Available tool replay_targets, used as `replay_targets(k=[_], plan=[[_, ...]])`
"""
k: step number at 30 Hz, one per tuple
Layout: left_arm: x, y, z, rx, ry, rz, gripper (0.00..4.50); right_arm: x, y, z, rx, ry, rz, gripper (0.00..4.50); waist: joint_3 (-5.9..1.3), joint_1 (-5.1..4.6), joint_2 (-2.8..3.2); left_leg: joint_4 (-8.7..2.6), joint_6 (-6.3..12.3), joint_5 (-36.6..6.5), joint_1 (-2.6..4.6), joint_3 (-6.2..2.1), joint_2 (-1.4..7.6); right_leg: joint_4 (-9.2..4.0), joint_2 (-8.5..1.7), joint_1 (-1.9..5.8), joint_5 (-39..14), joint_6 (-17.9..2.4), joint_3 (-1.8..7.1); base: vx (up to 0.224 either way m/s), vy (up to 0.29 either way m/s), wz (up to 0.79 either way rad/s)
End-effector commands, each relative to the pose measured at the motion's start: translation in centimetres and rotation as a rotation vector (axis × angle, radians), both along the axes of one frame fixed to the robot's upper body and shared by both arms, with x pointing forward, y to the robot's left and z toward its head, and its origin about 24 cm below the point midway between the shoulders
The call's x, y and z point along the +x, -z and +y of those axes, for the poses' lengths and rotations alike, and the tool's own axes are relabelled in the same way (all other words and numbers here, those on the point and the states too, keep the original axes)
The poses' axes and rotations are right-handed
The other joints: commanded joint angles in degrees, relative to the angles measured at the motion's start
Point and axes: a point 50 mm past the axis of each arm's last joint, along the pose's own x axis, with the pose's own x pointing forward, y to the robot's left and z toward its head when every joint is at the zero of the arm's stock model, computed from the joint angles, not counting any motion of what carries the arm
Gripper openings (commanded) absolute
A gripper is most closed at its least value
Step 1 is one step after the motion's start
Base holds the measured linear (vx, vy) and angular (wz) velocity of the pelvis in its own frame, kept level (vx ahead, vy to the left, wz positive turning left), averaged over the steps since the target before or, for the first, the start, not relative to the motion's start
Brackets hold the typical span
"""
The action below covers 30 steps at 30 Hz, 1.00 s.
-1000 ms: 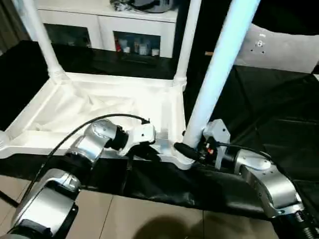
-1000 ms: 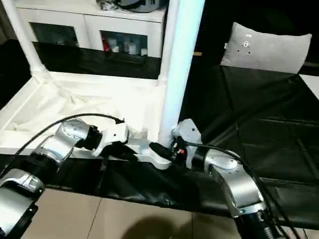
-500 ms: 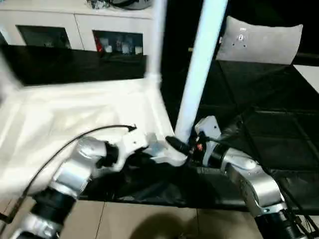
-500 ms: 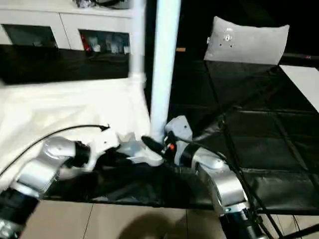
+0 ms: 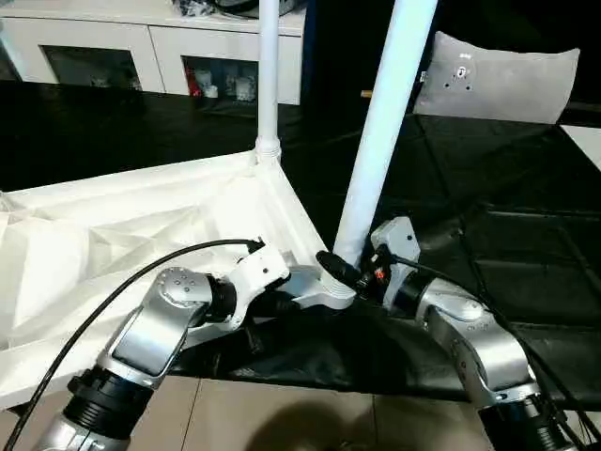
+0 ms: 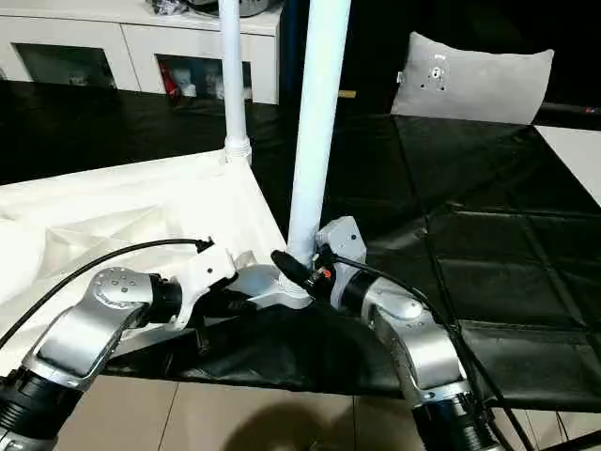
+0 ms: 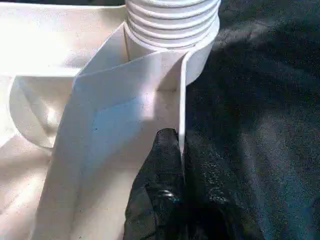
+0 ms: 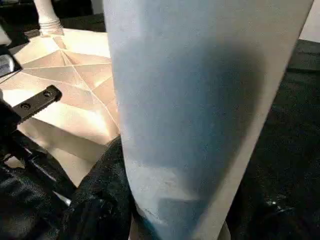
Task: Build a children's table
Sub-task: Insert table leg to table base
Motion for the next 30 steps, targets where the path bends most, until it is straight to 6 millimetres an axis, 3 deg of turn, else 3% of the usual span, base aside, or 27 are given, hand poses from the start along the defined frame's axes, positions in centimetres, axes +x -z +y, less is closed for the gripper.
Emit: replay_targets(k=[1,2,3,6,7,11,14,18,22,25,30], plan=[[0.6,-2.4,-0.7,-0.042,0.019,-0.139,0.00,-1.5,5.1,-0.5,-0.094,0.031,0.234,1.91,-1.92,0.55,0.86,-4.82,1.49,-11.2,-1.71,0.50,0.48,-4.65,-3.55,2.74,-15.9,-12.1,2.04,0.000,0.000,0.00],[0.7,-2.5,-1.0,-0.073,0.037,-0.160,0.00,-1.3,5.0,-0.3,-0.065,0.034,0.235,1.91,-1.96,0.52,0.58,-4.82,1.53,-11.2,-1.78,0.47,0.49,-4.70,-3.59,2.80,-16.3,-11.9,2.03,0.000,0.000,0.00],[0.7,-2.6,-1.1,-0.081,0.058,-0.165,0.00,-1.2,4.9,-0.3,-0.054,0.034,0.235,2.47,-1.89,0.58,0.78,-4.79,1.66,-11.4,-1.78,0.48,0.38,-4.85,-3.58,2.69,-17.1,-11.6,2.07,0.000,0.000,0.00],[0.5,-2.4,-1.1,-0.085,0.084,-0.151,0.00,-1.1,4.8,-0.2,-0.052,0.034,0.230,2.63,-2.12,0.60,0.75,-4.70,1.66,-10.1,-1.67,0.56,0.47,-4.61,-3.58,2.63,-15.1,-11.9,2.09,0.000,0.000,0.00],[0.5,-2.0,-0.8,-0.082,0.080,-0.123,0.00,-1.0,4.7,-0.3,-0.051,0.036,0.225,2.79,-2.30,0.77,0.62,-4.60,1.65,-8.6,-1.75,0.58,0.47,-4.31,-3.54,2.93,-12.9,-12.4,2.06,0.000,0.000,0.00],[0.3,-1.4,-0.3,-0.039,0.098,-0.097,0.00,-0.9,4.6,-0.5,-0.049,0.023,0.207,3.14,-2.58,1.04,1.06,-4.37,1.97,-4.4,-1.69,0.75,0.42,-3.52,-3.43,3.23,-4.3,-14.4,1.90,0.000,0.000,0.00],[0.5,-1.4,-0.2,-0.044,0.090,-0.103,0.00,-1.0,4.4,-1.0,-0.036,0.024,0.195,3.43,-2.76,1.48,0.91,-4.10,2.53,-2.8,-1.66,0.99,0.33,-3.27,-3.48,3.55,-0.9,-15.5,1.99,0.000,0.000,0.00],[0.8,-1.5,0.1,-0.046,0.092,-0.106,0.00,-1.2,4.0,-1.9,-0.028,0.019,0.163,3.74,-2.79,1.87,1.10,-3.98,3.11,-1.9,-1.60,1.04,0.30,-3.15,-3.54,3.72,-0.1,-15.7,1.95,0.000,0.000,0.00],[1.0,-1.4,0.4,-0.036,0.127,-0.113,0.00,-1.8,3.5,-3.2,-0.047,0.006,0.116,4.02,-2.84,2.38,0.90,-3.92,3.18,-2.5,-1.58,1.10,0.26,-3.16,-3.50,3.86,-1.2,-15.3,1.99,0.000,0.000,0.00],[1.1,-1.2,0.7,-0.020,0.156,-0.104,0.00,-2.8,2.9,-4.4,-0.063,-0.040,0.075,4.40,-2.76,2.75,1.26,-3.88,3.48,-2.4,-1.51,1.06,0.29,-3.18,-3.46,3.76,-1.5,-14.9,1.97,0.000,0.000,0.00],[1.0,-0.8,0.7,-0.002,0.226,-0.088,0.00,-3.5,2.0,-5.6,-0.089,-0.111,0.030,4.48,-2.86,2.73,0.88,-3.71,4.34,-2.4,-1.76,0.98,0.23,-3.07,-3.52,4.06,-1.1,-15.1,1.92,0.000,0.000,0.00]])
